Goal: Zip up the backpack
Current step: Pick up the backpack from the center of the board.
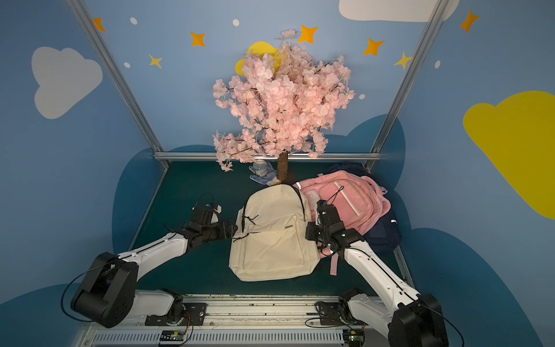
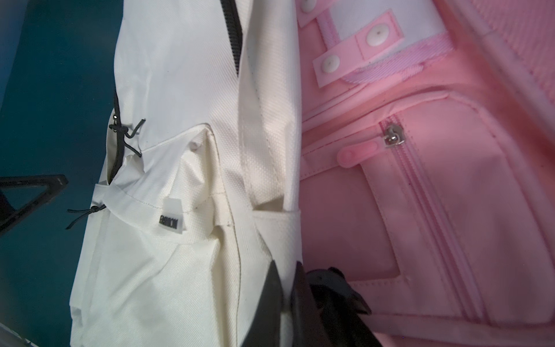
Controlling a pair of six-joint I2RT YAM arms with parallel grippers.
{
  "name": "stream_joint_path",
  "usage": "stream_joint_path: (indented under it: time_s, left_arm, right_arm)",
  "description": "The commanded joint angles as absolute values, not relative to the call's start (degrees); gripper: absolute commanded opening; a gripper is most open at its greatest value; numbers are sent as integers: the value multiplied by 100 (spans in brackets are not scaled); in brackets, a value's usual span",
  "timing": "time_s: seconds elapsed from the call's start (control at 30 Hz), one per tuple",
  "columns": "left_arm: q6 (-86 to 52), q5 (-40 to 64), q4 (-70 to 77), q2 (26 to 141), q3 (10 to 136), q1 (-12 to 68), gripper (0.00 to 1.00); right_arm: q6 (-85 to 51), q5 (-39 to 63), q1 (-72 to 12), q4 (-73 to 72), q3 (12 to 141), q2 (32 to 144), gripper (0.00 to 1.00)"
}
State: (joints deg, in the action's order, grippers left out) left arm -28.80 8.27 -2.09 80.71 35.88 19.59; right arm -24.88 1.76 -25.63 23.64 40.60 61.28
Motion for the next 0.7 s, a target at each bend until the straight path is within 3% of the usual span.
stream_joint_path:
  time_s: [0.0,0.13,0.23,0.33,0.5,0.67]
  left_arm:
    - [-2770,1607,76,8500,3884,1942,90]
    - [-2740,1698,0,9015,4114,1945,92]
    - [-2714,1792,-13,9286,4232,1982,86]
    - [-2729,1834,84,9391,4236,2025,69]
    - [-2652,1826,211,9428,4280,2122,24]
    - [-2566,1739,339,9246,4218,2188,6]
  right_arm:
    - [-2574,255,-2606,2167,3975,6023,0]
    - [-2633,255,-2637,2143,3903,6029,0]
    - [-2642,238,-2663,2125,3876,6029,0]
    - [-2637,234,-2659,2133,3876,6008,0]
    - [-2630,333,-2692,2107,3878,5961,0]
    - [-2549,363,-2768,2175,3936,5868,5]
